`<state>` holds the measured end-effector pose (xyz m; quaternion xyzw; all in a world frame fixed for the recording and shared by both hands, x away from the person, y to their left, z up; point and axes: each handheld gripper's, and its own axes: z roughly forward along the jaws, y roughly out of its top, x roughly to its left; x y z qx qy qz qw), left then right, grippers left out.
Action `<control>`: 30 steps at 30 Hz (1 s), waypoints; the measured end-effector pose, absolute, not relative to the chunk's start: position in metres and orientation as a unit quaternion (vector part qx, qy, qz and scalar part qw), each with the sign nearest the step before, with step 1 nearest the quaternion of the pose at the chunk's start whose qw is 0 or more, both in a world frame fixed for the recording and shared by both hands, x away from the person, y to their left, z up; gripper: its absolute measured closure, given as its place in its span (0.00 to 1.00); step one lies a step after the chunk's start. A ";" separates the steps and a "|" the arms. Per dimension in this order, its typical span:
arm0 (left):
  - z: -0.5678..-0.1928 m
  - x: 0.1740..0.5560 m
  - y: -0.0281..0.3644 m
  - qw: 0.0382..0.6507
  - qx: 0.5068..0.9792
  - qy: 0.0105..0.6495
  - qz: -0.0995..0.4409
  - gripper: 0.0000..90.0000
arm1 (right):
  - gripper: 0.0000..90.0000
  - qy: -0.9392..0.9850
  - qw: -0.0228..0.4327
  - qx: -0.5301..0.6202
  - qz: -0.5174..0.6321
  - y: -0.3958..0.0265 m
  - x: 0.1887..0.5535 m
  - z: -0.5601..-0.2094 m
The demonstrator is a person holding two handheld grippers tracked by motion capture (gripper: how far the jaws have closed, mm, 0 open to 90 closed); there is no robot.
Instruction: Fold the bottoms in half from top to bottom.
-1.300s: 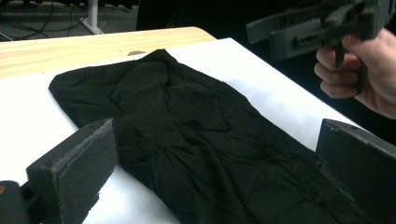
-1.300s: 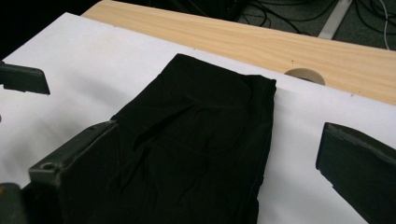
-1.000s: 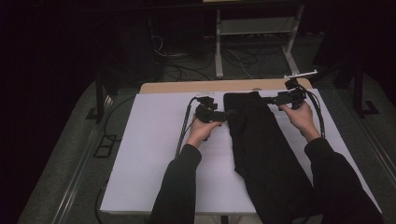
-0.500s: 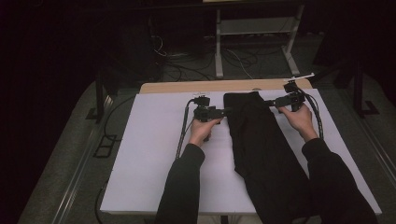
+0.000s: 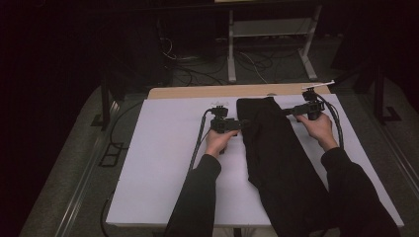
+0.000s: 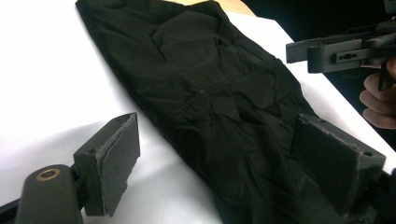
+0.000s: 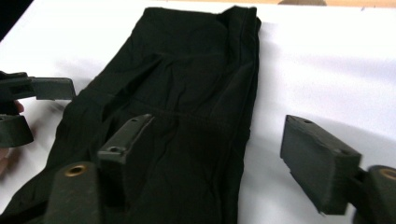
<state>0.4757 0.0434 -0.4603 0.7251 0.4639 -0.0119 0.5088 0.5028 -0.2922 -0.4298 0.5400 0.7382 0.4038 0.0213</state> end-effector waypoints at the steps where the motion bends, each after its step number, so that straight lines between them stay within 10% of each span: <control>1: -0.461 0.476 0.043 0.510 0.725 0.463 -0.013 0.18 | 0.31 0.739 0.019 0.540 0.403 -0.293 0.503 -0.431; 30: -0.469 0.477 0.038 0.490 0.724 0.484 -0.037 0.52 | 0.70 0.737 -0.042 0.545 0.398 -0.288 0.509 -0.452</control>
